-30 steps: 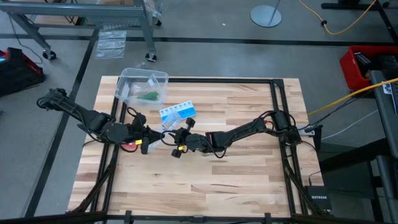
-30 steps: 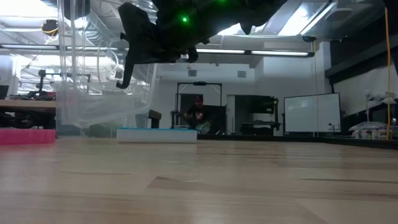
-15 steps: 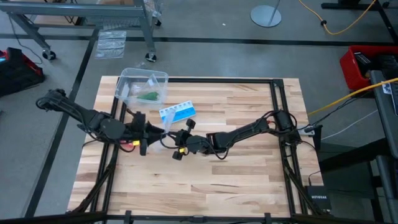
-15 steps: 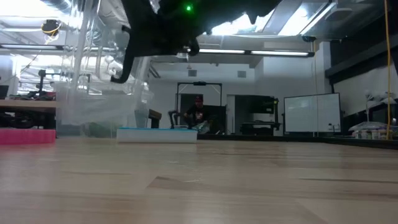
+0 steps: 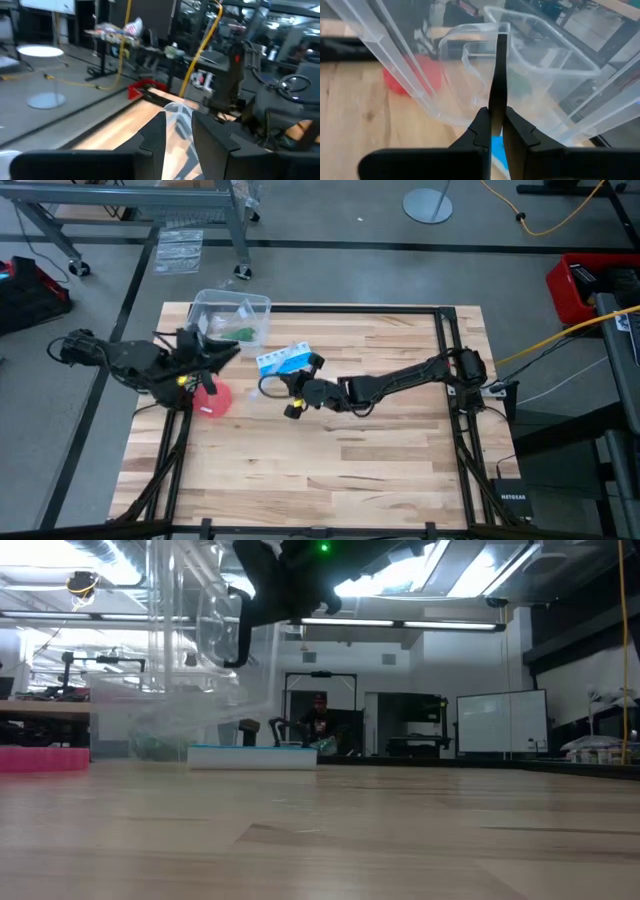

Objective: Roll bandage
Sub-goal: Close the transparent container

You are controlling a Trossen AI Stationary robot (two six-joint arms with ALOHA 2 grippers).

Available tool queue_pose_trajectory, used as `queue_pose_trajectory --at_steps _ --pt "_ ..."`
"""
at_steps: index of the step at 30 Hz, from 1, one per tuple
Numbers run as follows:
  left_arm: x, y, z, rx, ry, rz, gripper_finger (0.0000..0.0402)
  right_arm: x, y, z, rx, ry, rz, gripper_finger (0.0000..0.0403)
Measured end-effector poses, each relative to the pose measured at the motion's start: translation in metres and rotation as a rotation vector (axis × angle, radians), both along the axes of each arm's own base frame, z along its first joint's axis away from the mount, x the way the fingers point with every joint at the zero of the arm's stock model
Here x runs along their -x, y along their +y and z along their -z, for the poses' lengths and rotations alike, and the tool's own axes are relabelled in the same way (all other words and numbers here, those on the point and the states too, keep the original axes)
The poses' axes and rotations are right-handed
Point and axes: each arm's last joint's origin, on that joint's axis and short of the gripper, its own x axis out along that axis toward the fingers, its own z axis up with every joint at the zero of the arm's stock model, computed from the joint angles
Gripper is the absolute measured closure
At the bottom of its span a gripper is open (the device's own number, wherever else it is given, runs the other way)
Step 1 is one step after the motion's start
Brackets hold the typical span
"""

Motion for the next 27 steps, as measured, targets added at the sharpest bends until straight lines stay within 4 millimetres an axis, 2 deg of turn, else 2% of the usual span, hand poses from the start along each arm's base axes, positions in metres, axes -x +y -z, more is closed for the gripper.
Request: queue_pose_trajectory --at_steps 6,11,16,20,24,27 --pt "0.026 0.013 0.000 -0.051 0.029 -0.126 0.0327 0.004 -0.026 -0.020 -0.041 -0.040 -0.021 0.0375" --pt "0.047 0.024 0.009 -0.057 0.077 -0.318 0.0340 0.006 -0.054 -0.033 -0.079 -0.066 -0.034 0.0375" --pt "0.065 0.033 0.016 -0.118 0.134 -0.525 0.0360 0.003 -0.083 -0.060 -0.116 -0.017 -0.039 0.0375" --pt "0.074 0.036 0.020 -0.153 0.162 -0.619 0.0379 0.003 -0.103 -0.086 -0.115 -0.020 -0.026 0.0375" --pt "0.077 0.038 0.025 -0.139 0.160 -0.633 0.0397 0.006 -0.124 -0.110 -0.119 -0.028 -0.050 0.0375" --pt "0.078 0.038 0.028 -0.130 0.163 -0.634 0.0400 0.011 -0.139 -0.118 -0.147 -0.013 -0.065 0.0375"
